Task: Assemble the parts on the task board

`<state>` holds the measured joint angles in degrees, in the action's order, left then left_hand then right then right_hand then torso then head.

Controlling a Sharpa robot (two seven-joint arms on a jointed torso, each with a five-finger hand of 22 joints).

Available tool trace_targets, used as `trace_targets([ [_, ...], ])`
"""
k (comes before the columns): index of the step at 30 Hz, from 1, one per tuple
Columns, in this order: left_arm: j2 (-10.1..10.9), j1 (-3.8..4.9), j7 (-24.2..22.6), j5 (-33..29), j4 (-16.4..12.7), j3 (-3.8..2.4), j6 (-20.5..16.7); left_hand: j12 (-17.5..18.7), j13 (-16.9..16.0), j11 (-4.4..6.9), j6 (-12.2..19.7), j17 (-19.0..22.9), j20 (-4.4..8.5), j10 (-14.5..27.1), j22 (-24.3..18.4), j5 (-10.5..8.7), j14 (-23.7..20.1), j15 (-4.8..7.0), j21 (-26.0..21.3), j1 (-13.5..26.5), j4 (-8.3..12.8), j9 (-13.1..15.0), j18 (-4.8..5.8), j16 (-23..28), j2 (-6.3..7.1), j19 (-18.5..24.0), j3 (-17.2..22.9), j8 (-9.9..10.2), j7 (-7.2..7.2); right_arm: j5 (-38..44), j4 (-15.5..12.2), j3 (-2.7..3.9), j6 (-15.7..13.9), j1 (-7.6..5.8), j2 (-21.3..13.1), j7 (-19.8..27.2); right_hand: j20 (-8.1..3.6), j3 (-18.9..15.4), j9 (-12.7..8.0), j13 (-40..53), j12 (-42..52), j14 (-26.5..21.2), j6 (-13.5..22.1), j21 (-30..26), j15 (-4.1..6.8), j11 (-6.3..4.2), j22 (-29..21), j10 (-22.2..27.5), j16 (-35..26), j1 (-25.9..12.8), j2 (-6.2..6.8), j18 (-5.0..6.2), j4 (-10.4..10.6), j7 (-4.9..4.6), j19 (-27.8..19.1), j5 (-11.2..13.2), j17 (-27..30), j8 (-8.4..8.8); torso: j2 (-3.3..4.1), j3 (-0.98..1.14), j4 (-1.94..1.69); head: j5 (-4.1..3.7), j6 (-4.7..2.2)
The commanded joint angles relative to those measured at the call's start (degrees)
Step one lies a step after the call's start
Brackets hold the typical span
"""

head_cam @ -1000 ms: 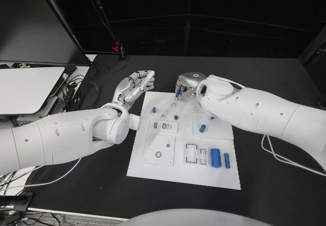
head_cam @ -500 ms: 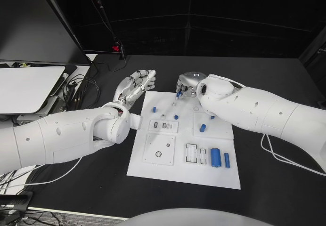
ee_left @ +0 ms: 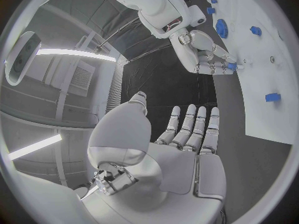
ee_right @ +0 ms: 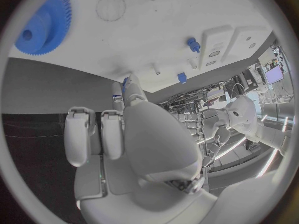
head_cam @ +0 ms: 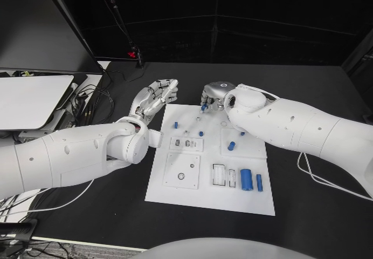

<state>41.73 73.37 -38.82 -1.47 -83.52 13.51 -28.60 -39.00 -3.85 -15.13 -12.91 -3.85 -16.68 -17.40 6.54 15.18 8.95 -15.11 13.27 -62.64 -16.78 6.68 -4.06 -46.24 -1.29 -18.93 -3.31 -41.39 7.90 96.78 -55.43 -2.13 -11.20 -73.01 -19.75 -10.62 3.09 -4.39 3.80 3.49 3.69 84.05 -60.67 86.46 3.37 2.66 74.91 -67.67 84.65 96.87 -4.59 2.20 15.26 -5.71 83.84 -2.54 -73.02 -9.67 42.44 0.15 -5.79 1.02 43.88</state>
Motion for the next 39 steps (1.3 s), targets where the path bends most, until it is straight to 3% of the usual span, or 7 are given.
trace_targets([
  [1,-0.1,0.08,-13.1,0.5,0.0,-0.03,0.6,-0.4,0.1,-0.11,-0.1,0.1,0.11,0.1,0.1,0.20,-0.1,-0.05,0.3,0.0,0.1,-0.1,-1.13,-0.3,-0.70,0.3,-0.1,-0.2,9.18,0.3,-0.2,-0.04,1.1,0.02,0.2,0.5,0.37,0.2,0.1,0.0,-0.2,3.2,-0.3,-0.3,-0.51,0.15,6.4,0.1,-0.1,0.5,-0.10,-0.08,0.2,0.04,0.9,-0.2,0.1,-0.13,-0.01,-0.03,-0.04,-0.18,0.02],
  [16,-0.1,0.08,-13.0,0.5,0.2,-0.03,0.6,-0.4,0.1,-0.11,-0.1,0.1,0.12,0.1,0.1,0.25,-0.1,-0.05,0.4,-0.1,0.1,-0.1,-1.13,-0.3,-0.76,0.3,-0.1,-0.2,9.19,0.3,-0.1,-0.04,1.0,0.04,0.4,0.2,0.41,0.2,0.0,-0.1,-0.2,3.2,-0.1,-0.4,-0.56,0.19,6.4,0.3,-0.2,0.5,0.17,-0.08,0.4,-0.03,0.9,-0.2,0.2,0.21,-0.06,-0.02,0.07,0.05,0.11],
  [29,-0.2,0.07,-12.9,0.5,0.4,-0.03,0.7,-0.4,0.1,-0.11,-0.1,0.1,0.12,0.1,0.1,0.27,-0.2,-0.06,0.4,-0.1,0.1,-0.2,-1.13,-0.3,-0.80,0.3,-0.1,-0.2,9.19,0.4,-0.6,-0.04,-1.8,0.08,0.4,0.9,0.45,0.3,0.0,-0.1,-0.2,3.2,0.1,-0.4,-0.62,0.24,6.4,0.4,-0.2,0.6,0.26,-0.09,0.4,-0.07,0.9,-0.2,0.2,0.49,-0.06,-0.03,0.04,-0.08,-0.02],
  [39,-0.2,0.07,-12.7,0.5,0.5,-0.04,0.7,-0.4,0.1,-0.12,-0.1,0.1,0.12,0.1,0.1,0.29,-0.2,-0.06,0.4,-0.2,0.1,-0.2,-1.13,-0.3,-0.85,0.4,-0.1,-0.2,9.19,0.4,-0.7,-0.04,-2.1,0.11,0.3,1.2,0.47,0.4,0.0,0.0,-0.2,3.2,0.1,-0.3,-0.64,0.24,6.4,0.5,-0.1,0.8,0.23,-0.10,0.4,-0.09,1.0,-0.2,0.0,0.61,-0.06,-0.06,0.05,-0.01,0.02],
])
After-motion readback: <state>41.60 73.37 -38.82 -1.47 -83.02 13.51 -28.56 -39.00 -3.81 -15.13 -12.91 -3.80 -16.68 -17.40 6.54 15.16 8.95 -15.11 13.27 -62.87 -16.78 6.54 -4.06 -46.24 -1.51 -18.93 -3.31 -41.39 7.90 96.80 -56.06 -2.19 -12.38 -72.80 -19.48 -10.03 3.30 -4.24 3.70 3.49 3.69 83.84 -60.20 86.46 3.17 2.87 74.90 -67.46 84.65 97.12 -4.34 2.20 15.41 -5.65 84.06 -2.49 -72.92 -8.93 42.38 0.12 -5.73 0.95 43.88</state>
